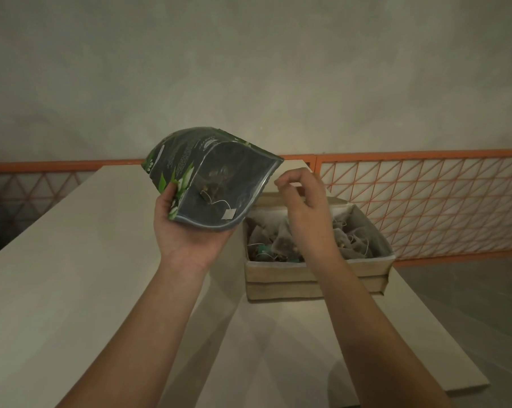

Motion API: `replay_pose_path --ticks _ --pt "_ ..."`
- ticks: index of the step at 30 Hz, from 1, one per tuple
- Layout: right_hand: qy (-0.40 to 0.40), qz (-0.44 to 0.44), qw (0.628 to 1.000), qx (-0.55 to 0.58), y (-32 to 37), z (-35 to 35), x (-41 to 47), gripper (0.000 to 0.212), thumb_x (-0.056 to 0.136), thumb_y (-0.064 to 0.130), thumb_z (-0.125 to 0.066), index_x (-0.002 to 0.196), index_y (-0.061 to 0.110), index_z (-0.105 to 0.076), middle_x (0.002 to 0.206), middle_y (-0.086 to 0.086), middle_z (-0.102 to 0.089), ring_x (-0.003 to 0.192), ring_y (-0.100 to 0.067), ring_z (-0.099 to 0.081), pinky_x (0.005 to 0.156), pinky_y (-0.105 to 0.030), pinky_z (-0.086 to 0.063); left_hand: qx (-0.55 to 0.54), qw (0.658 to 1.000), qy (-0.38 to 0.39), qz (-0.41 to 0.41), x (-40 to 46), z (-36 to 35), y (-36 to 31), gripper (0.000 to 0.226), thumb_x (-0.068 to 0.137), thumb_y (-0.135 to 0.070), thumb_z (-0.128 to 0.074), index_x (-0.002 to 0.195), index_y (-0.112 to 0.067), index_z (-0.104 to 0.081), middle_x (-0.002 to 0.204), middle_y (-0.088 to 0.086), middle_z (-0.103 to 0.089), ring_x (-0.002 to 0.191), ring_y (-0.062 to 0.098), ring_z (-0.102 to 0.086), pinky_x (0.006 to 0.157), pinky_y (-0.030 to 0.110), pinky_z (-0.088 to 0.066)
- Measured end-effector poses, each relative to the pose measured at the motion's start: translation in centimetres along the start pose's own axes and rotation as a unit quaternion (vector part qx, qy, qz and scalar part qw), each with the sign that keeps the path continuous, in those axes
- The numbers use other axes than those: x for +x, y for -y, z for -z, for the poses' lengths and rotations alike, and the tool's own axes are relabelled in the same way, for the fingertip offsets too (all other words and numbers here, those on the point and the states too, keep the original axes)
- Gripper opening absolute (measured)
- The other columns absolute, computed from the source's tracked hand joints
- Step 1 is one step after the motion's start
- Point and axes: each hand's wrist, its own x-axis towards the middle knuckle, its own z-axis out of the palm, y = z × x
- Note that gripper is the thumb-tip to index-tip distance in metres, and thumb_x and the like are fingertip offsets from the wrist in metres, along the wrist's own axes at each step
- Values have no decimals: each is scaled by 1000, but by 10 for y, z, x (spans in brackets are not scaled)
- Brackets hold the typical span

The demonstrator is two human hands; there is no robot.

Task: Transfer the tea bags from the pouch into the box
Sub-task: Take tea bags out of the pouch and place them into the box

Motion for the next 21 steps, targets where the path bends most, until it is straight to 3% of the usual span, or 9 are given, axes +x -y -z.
replay_pose_path --ticks 2,4,6,9,11,14,16,21 --pt "-2 32 999 40 7 -3 -11 10 91 6 -61 98 10 -67 113 -3 -47 98 9 -49 79 -1 -39 1 1000 8 5 -1 -2 2 56 95 -48 -46 142 -19 -58 144 16 -57 134 38 -52 107 57 -42" --pt "26 48 999 -2 2 -12 -16 18 87 13 -69 104 19 -71 115 -1 -45 109 -7 -50 87 -13 -47 7 1000 8 5 -1 -4 4 57 95 -49 -46 144 -19 -56 145 15 -56 135 35 -51 108 53 -41" --pt "48 44 996 -60 -7 -21 -16 25 84 24 -74 109 29 -71 118 2 -44 109 -3 -48 93 -21 -49 19 1000 4 5 -2 -5 6 60 95 -50 -46 145 -18 -54 148 12 -53 138 30 -47 112 46 -37" --pt "53 54 992 -101 -9 -30 -17 30 82 32 -76 112 30 -72 123 1 -47 106 5 -45 90 -5 -40 36 999 4 7 -3 -5 8 57 95 -51 -45 139 -16 -58 142 9 -58 129 27 -55 109 39 -41" --pt "38 57 990 -125 -5 -35 -17 26 81 34 -76 107 31 -74 125 2 -49 112 -7 -50 88 -15 -47 39 999 0 10 -3 -7 9 54 95 -51 -46 135 -18 -59 136 8 -60 122 27 -58 104 36 -45" --pt "2 52 988 -145 0 -36 -17 15 81 33 -76 96 32 -76 115 6 -55 100 -8 -56 78 -28 -55 27 1000 -4 14 -4 -9 11 58 94 -50 -48 141 -17 -57 145 8 -56 133 25 -53 111 39 -39" --pt "0 50 987 -153 0 -35 -17 13 82 32 -76 95 31 -76 112 7 -57 96 -8 -57 76 -31 -56 21 1000 -5 13 -5 -10 11 58 95 -50 -48 141 -16 -57 149 9 -52 139 26 -47 114 41 -35" --pt "52 42 974 -218 -1 -35 -15 23 84 39 -72 107 38 -72 123 3 -58 111 -16 -56 82 -33 -55 22 1000 -6 6 -4 -4 11 49 96 -49 -45 131 -19 -61 151 7 -50 141 24 -43 115 39 -31"
